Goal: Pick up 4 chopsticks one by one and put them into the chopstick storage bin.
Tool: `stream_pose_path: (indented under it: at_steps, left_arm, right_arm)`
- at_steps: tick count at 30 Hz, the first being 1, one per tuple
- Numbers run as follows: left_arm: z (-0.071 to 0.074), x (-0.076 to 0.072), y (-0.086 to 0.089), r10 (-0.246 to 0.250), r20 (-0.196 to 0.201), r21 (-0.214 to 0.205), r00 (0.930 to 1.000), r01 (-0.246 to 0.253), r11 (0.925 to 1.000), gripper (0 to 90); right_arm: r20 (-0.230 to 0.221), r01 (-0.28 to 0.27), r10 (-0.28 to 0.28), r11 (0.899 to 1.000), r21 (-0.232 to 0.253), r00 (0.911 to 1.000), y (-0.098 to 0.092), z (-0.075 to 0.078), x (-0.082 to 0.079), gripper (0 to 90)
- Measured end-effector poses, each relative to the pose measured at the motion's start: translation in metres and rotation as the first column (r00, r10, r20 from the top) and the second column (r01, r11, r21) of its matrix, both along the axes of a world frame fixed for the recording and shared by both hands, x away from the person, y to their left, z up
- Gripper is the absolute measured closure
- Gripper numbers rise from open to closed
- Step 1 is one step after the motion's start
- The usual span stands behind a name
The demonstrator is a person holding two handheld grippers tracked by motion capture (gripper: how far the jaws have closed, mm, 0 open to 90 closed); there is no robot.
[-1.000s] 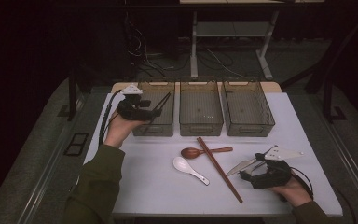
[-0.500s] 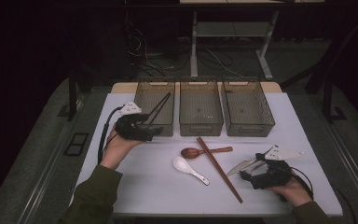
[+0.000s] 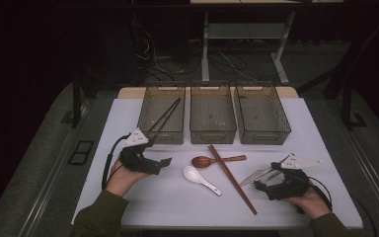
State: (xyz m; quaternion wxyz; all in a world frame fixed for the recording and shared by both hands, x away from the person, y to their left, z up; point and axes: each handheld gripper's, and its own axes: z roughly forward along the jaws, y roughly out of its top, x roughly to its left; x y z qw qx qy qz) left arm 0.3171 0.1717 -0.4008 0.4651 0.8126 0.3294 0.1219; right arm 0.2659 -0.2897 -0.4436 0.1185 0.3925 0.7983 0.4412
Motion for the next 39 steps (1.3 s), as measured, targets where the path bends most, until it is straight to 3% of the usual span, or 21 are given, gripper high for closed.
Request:
stream_pose_path:
  at_steps: [9,11,16,18,28,39]
  left_arm:
    - [-0.018,-0.026,0.0,-0.042,0.01,0.001,0.9991,0.042,0.9991,0.0]
    - [-0.02,-0.032,0.001,-0.053,0.018,-0.007,0.9984,0.053,0.9986,0.0]
    - [-0.027,-0.044,0.003,-0.068,0.001,-0.033,0.9977,0.068,0.9971,0.0]
    - [-0.03,-0.047,0.002,-0.079,-0.007,-0.021,0.9969,0.079,0.9967,0.0]
    - [-0.037,-0.047,0.0,-0.095,-0.035,0.001,0.9949,0.095,0.9955,0.0]
    - [-0.038,-0.046,0.001,-0.097,-0.049,-0.007,0.9941,0.096,0.9953,0.0]
  right_arm:
    - [-0.032,-0.01,0.009,1.0,-0.01,0.9994,-0.002,0.01,-0.001,0.6]
    - [-0.047,-0.006,0.004,1.0,-0.03,0.9989,-0.001,0.011,-0.001,0.6]
    - [-0.051,-0.007,0.005,0.999,-0.048,0.9987,0.002,0.015,0.0,7.3]
    - [-0.05,-0.008,0.006,0.999,-0.051,0.9988,0.004,0.016,0.001,11.9]
    - [-0.091,-0.016,0.01,0.998,-0.065,0.9958,0.019,0.021,0.011,29.0]
    - [-0.116,-0.072,0.062,0.994,-0.078,0.9913,0.051,0.024,0.029,35.7]
